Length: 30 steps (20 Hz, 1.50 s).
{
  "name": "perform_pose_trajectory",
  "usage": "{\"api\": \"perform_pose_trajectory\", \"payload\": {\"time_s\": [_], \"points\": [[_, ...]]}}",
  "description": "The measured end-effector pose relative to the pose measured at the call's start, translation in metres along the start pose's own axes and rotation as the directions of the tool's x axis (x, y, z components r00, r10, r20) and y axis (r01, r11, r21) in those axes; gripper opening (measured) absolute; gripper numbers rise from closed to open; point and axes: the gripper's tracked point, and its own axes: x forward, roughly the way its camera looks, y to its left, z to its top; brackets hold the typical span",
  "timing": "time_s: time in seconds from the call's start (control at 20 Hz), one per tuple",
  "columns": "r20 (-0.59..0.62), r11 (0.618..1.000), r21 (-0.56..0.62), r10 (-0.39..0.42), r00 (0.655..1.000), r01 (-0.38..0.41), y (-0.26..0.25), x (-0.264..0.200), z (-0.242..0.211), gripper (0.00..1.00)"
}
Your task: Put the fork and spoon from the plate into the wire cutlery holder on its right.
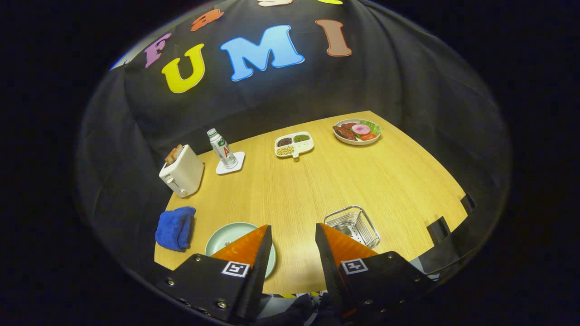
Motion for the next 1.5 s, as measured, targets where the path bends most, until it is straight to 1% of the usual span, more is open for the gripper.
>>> {"api": "perform_pose_trajectory", "payload": {"time_s": [0.35,0.6,0.8,1.15,1.3,1.4,1.5], "points": [[-0.050,0.992,-0.081,0.094,0.994,-0.098,0.059,0.018,-0.010,0.59],[-0.105,0.974,-0.143,0.162,0.981,-0.176,0.103,0.028,-0.025,0.59],[-0.154,0.957,-0.182,0.198,0.968,-0.225,0.129,0.034,-0.041,0.59],[-0.243,0.940,-0.211,0.214,0.946,-0.267,0.151,0.048,-0.070,0.59],[-0.273,0.940,-0.216,0.203,0.940,-0.266,0.151,0.053,-0.080,0.59],[-0.299,0.940,-0.229,0.181,0.937,-0.255,0.148,0.059,-0.089,0.59],[-0.338,0.939,-0.234,0.164,0.927,-0.252,0.146,0.063,-0.100,0.59]]}}
